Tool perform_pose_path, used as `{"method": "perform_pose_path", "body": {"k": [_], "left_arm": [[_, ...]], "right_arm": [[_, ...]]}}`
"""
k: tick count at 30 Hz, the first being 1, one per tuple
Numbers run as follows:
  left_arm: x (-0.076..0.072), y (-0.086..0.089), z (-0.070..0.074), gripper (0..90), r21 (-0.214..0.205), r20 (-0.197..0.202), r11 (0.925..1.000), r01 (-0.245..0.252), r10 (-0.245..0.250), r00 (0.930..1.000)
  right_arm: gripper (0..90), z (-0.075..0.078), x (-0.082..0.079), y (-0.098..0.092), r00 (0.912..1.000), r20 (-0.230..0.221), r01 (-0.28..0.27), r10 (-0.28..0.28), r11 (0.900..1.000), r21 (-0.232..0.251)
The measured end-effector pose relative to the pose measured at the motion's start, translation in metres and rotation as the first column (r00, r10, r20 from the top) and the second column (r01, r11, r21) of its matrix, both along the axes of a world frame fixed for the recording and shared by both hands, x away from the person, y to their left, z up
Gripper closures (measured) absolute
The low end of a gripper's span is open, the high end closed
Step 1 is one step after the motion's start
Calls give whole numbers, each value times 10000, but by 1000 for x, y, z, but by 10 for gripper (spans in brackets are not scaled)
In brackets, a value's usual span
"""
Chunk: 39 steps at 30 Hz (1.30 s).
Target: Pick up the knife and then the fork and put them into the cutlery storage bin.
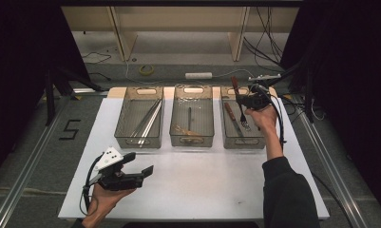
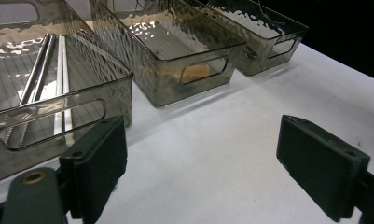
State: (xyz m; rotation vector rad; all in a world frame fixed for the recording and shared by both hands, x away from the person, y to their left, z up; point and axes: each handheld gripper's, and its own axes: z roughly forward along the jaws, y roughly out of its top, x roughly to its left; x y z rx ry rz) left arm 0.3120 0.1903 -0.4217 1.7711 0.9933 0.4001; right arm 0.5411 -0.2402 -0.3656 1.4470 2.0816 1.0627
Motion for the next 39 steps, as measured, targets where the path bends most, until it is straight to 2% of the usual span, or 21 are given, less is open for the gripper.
{"method": "perform_pose_path", "body": {"k": [10,11,12,13,14,17,19,20,22,23,26,28,31,36,39], "left_arm": [[0,0,0,157,10,-4,10000,13,-13,10000],[-1,0,0,157,1,-13,10000,5,-5,10000],[-1,0,0,157,-5,-12,10000,6,-6,10000],[0,0,0,157,14,-1,10000,24,-24,10000],[0,0,0,158,52,-10,10000,46,-46,10000],[0,0,0,157,45,-19,10000,44,-44,10000],[0,0,0,158,62,-6,10000,58,-58,10000],[0,0,0,157,55,-23,10000,66,-66,10000],[0,0,0,157,54,-47,10000,47,-46,10000],[0,0,0,157,50,-45,10000,51,-51,10000],[0,0,0,157,56,-38,10000,57,-57,10000],[0,-1,0,157,57,-45,10000,53,-53,10000],[0,-1,0,157,61,-34,10000,55,-55,10000],[0,-1,0,157,51,-42,10000,48,-47,10000],[0,0,0,157,48,-44,10000,41,-41,10000]], "right_arm": [[777,-9,2,4,10000,-27,90,-90,9997,-225],[900,-10,2,3,9999,-34,133,-134,9997,-183],[900,-10,0,2,9992,208,335,-332,9994,-100],[900,-11,1,1,9991,210,354,-355,9994,63],[900,-11,0,0,9993,132,352,-352,9994,48],[900,-13,2,-1,9979,-217,599,-609,9972,-441],[900,-15,3,-2,9974,-475,527,-549,9975,-470],[842,-16,3,-1,9968,-524,569,-604,9962,-661],[639,-18,5,-2,9950,-875,443,-479,9981,-427],[595,-18,5,-2,9940,-925,534,-577,9974,-486],[528,-16,6,-5,9944,-973,415,-419,9991,-54],[482,-14,5,-5,9938,-1013,441,-455,9989,-155],[434,-13,4,-9,9925,-1104,542,-519,9984,176],[356,-14,3,-11,9894,-1367,518,-487,9985,195],[335,-12,0,-12,9898,-1359,456,-425,9988,196]]}}
